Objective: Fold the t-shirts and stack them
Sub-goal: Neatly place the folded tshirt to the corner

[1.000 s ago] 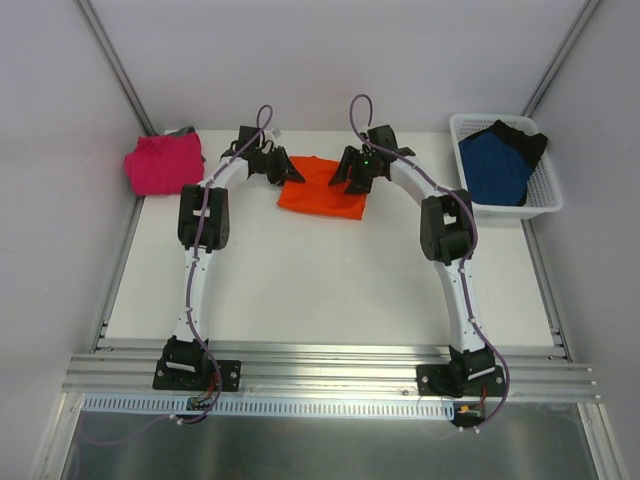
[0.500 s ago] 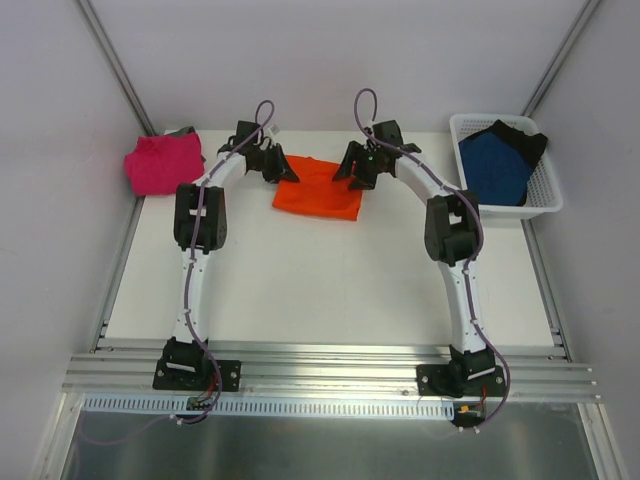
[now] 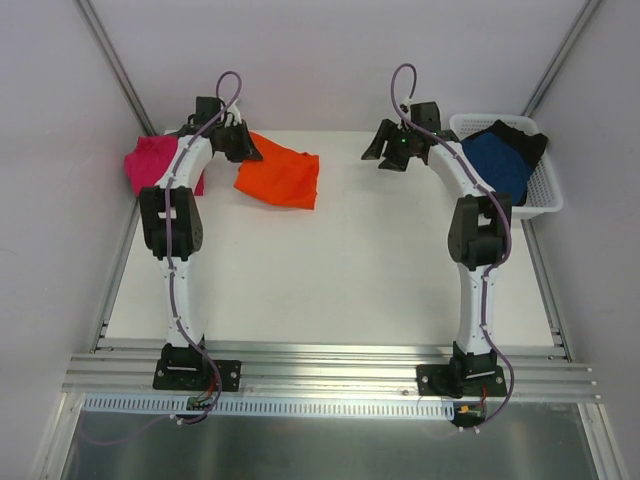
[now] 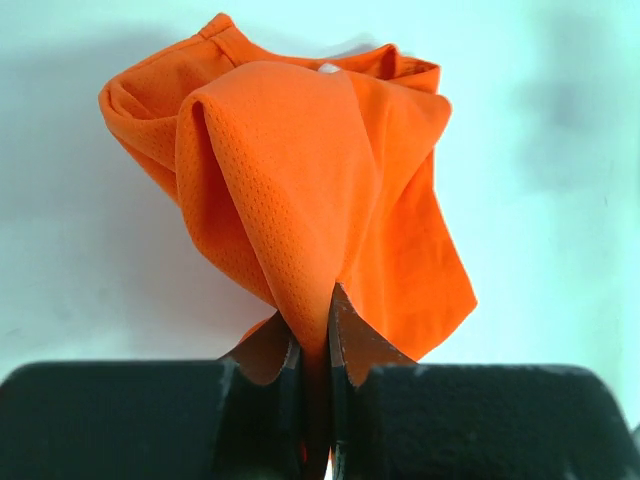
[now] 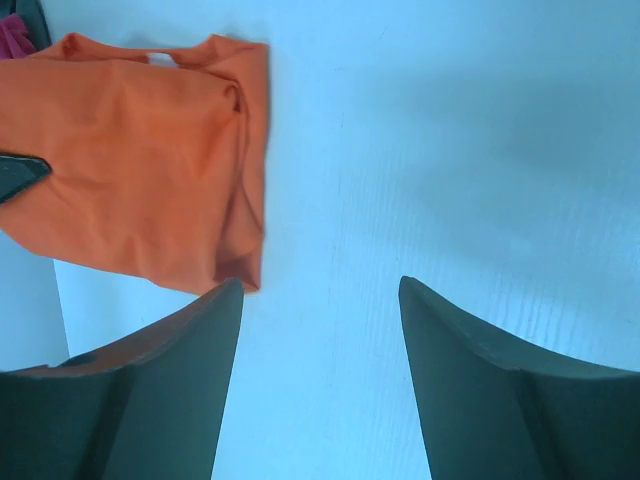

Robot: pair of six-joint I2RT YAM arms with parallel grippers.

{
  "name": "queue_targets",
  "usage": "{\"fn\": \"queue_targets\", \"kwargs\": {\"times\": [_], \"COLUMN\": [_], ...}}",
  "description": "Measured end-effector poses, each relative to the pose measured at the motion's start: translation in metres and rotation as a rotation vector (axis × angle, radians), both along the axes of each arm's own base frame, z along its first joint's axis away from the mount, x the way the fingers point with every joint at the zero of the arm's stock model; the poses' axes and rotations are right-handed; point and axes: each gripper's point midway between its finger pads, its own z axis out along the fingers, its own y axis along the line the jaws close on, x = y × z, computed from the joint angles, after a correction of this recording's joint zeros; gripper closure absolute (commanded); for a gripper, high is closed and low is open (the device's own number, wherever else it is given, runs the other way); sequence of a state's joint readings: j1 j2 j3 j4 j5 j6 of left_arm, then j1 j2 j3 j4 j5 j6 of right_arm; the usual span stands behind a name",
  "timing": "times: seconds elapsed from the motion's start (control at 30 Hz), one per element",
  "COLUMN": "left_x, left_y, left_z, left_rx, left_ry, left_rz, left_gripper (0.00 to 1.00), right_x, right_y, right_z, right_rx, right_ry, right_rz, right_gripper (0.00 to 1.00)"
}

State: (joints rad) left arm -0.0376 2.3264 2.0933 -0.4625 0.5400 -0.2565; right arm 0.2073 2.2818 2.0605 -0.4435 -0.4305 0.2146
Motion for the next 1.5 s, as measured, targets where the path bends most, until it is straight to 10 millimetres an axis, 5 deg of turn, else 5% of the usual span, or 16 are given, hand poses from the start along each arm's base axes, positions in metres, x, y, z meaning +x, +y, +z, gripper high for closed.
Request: {"fn": "queue_targets", "kwargs": {"times": [0.63, 0.9, 1.5], "left_x": [0.001, 0.006, -0.005], "left_y": [0.168, 0.236, 0.304], "left_z": [0.050, 0.090, 0.104], "left_rx": [0.182, 0.257, 0.353], "left_ry": [-0.097, -0.196, -0.219], "left_rz": [0.264, 0.376, 0.508], "left_gripper": [1.00, 1.00, 1.00], "right_x": [-0.017, -0.028, -0.039], "right_y": [0.008, 0.019, 0.028], "right_z": [-0.002, 0.010, 0.005], "right_rx": [-0.012, -0.018, -0.029], "right_ry": [0.022, 0.003, 0.011], "right_rz": [0.028, 0.056, 0.084], "right_gripper": [0.32, 0.32, 0.32]}}
